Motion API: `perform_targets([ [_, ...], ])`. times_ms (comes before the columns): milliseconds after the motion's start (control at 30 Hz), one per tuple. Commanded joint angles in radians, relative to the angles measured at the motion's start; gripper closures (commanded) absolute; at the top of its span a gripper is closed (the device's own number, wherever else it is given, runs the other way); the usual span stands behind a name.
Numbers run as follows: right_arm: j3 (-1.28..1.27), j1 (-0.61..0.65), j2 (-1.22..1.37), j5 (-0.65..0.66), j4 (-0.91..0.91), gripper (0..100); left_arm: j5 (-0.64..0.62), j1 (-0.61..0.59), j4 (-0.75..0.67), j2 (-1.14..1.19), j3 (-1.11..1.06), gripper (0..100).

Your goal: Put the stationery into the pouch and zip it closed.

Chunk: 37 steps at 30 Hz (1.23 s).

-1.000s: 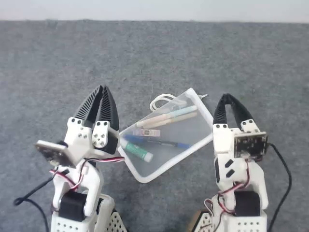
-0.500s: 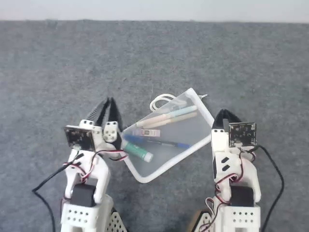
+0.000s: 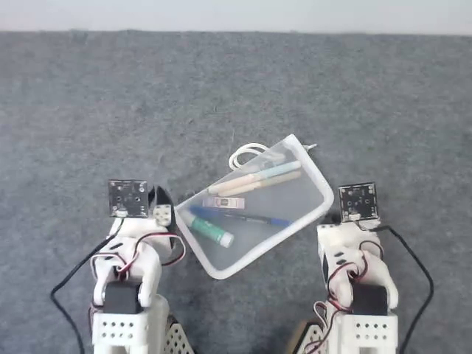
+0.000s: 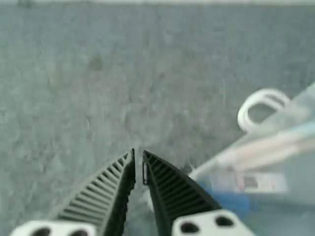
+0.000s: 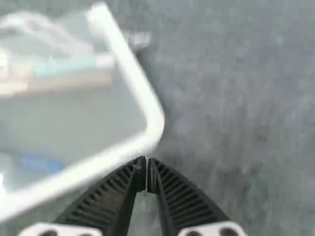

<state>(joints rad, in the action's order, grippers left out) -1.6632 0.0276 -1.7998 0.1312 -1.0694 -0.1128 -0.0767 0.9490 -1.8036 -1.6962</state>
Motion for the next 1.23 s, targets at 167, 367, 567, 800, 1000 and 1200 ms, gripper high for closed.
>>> perform_targets([
  [167, -0.021, -0.015, -0.016, -0.006, -0.24, 99.2, 0.009, -0.006, 0.19, -0.017, 0.012, 97],
  [367, -0.021, -0.012, -0.016, -0.006, -0.242, 99.2, 0.006, -0.005, 0.319, -0.018, 0.012, 97],
  [567, -0.021, -0.012, -0.016, -0.006, -0.242, 99.2, 0.005, -0.005, 0.315, -0.017, 0.012, 97],
  [800, -0.021, -0.01, -0.016, -0.006, -0.242, 99.2, 0.005, -0.005, 0.315, -0.017, 0.012, 97],
  [1000, -0.021, -0.01, -0.016, -0.006, -0.242, 99.2, 0.005, -0.005, 0.315, -0.017, 0.012, 97],
  [1200, -0.021, -0.01, -0.016, -0.006, -0.242, 99.2, 0.005, -0.005, 0.315, -0.017, 0.012, 97],
])
